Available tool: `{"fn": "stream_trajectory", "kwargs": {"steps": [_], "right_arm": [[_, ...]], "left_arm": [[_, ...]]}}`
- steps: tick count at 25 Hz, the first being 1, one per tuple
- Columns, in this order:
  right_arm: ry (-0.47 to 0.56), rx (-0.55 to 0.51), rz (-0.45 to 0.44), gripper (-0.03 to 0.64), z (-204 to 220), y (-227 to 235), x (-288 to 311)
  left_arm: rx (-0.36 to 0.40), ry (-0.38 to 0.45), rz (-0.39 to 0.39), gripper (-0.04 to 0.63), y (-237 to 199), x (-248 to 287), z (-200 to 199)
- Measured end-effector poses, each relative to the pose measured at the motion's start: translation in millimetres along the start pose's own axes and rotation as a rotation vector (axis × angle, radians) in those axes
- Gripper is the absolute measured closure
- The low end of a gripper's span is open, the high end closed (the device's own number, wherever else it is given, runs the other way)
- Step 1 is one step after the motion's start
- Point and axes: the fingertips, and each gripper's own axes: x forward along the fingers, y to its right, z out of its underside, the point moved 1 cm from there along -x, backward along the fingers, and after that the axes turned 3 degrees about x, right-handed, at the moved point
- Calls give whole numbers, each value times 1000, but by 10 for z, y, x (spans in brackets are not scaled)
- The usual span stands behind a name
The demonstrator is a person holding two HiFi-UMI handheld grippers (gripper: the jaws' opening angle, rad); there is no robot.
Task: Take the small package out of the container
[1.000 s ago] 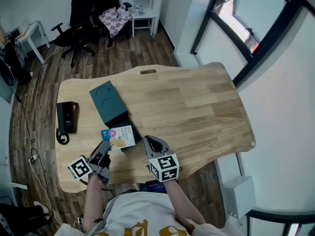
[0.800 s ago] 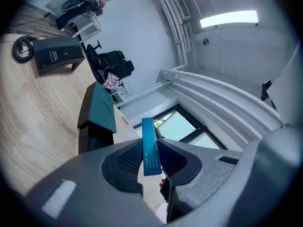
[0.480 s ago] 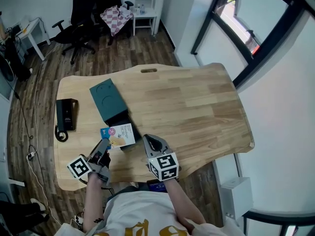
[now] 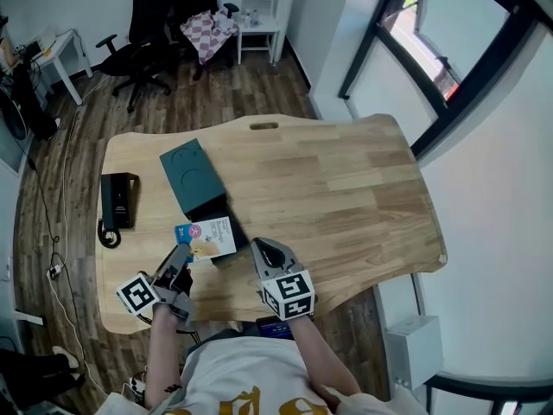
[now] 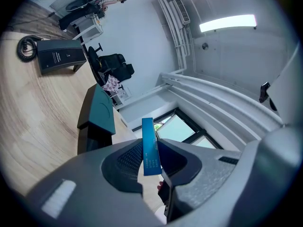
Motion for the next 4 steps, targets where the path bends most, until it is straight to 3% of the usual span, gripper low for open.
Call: {"fn": "stream_trajectory", "kwargs": {"steps": [4], "right_arm": [[0, 6, 11, 612, 15, 81, 6]], "left_arm": [[4, 0, -2, 499, -19, 37, 16]]}}
